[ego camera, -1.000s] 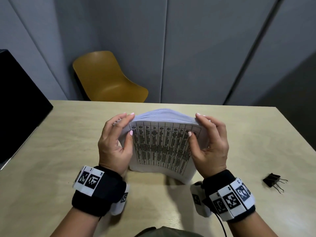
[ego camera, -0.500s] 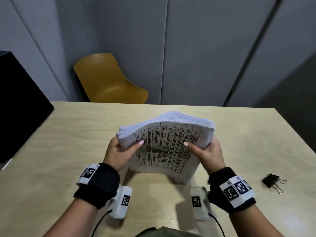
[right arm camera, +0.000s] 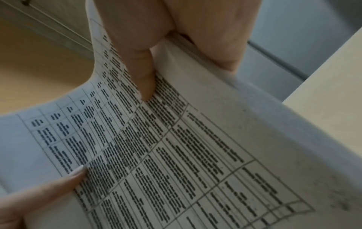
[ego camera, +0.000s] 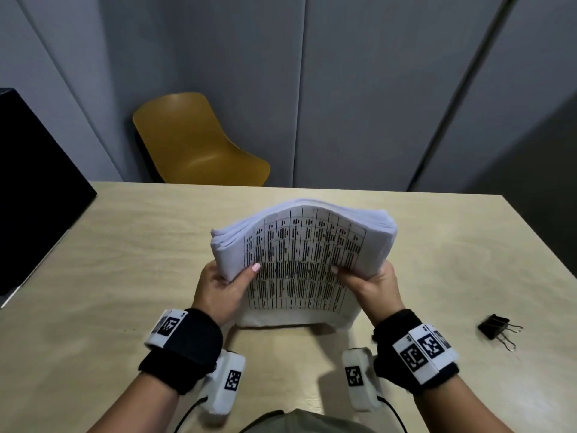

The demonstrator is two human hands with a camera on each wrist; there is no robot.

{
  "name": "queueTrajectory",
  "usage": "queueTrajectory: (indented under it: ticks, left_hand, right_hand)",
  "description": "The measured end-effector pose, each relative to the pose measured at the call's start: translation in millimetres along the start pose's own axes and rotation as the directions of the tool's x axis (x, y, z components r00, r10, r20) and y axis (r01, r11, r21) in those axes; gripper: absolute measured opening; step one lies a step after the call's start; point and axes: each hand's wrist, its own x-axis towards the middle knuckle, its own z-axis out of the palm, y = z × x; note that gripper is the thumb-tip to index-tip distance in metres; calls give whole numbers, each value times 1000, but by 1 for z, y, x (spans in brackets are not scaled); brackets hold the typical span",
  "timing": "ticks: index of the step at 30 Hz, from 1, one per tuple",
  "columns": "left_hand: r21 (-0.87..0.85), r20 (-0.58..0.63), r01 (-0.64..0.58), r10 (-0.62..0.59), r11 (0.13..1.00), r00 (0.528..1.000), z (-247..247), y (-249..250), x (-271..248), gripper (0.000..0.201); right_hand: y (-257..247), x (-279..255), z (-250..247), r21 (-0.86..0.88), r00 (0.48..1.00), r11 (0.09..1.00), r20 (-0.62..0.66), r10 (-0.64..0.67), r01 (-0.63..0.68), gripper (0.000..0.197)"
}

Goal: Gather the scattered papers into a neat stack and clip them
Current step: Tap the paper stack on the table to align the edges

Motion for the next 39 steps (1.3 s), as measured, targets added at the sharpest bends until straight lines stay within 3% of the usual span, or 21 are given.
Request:
queueTrajectory:
  ticks: [2,3,5,6,9,15,17,20,23,26,30,32,34,36,38,39]
  left_hand:
    - [-20,22,34,-33,999,999,-4,-2,-1,30]
    - [-48,62,68,-65,997,996,-5,-4,-2,29]
    - [-62,126,115,-107,991,986,-4,-9,-8,45]
    - [-50,130,126,-118,991,984,-1,-10,-9,49]
    - [-50,53,109,-106,993,993,6,-6,-6,33]
    - [-95,46,68,-64,993,997,-11,-8,-1,39]
    - [-106,-26,61,-64,992,998,-3,-9,-6,23]
    - [-75,-118,14,-23,997,993,6,-5,-5,23]
    - [-43,-53,17,-19,999,998,-2,-5,-2,24]
    - [125,65,97,-106,987,992,-8,-25,-5,31]
    - [109,-32,111,-108,988,994,-7,-35,-11,13]
    - [6,-101,135,-133,991,986,-5,-33,-9,16]
    - [-134,-167,160,-181,978,969,-3,-31,-6,14]
    - [-294,-172,170,-227,940,959,2,-29,-5,20]
    - [-475,-98,192,-269,859,958,9,-27,-6,11]
    - [-524,-51,213,-281,825,958,12,-27,-7,17]
  right_hand:
    - [-1,-2,-2,0,999,1000,35,10,-10,34]
    - [1,-4,-4,-9,998,999,46,31,-31,42]
    - [6,-7,-2,-53,995,996,60,77,-74,55]
    - [7,-7,1,-61,994,995,64,89,-85,51]
    - [5,-6,11,-42,995,995,53,89,-87,37]
    - [8,-6,-1,-5,994,995,-30,104,-104,36]
    - [9,-7,5,-8,997,997,-16,80,-80,30]
    - [4,-7,10,-14,999,1000,-32,11,-12,25]
    - [3,-6,6,-5,999,1000,-45,13,-13,32]
    - [13,-12,3,-42,994,993,7,110,-109,41]
    - [32,-21,-1,-293,988,944,-59,144,-155,47]
    - [42,-22,-6,-382,949,876,-227,219,-294,74]
    - [47,-23,-10,-223,878,874,-326,351,-432,111]
    - [40,-23,-9,159,854,872,-181,487,-463,121]
    - [31,-22,-5,441,865,761,79,495,-476,99]
    - [27,-20,-2,527,881,717,157,446,-456,82]
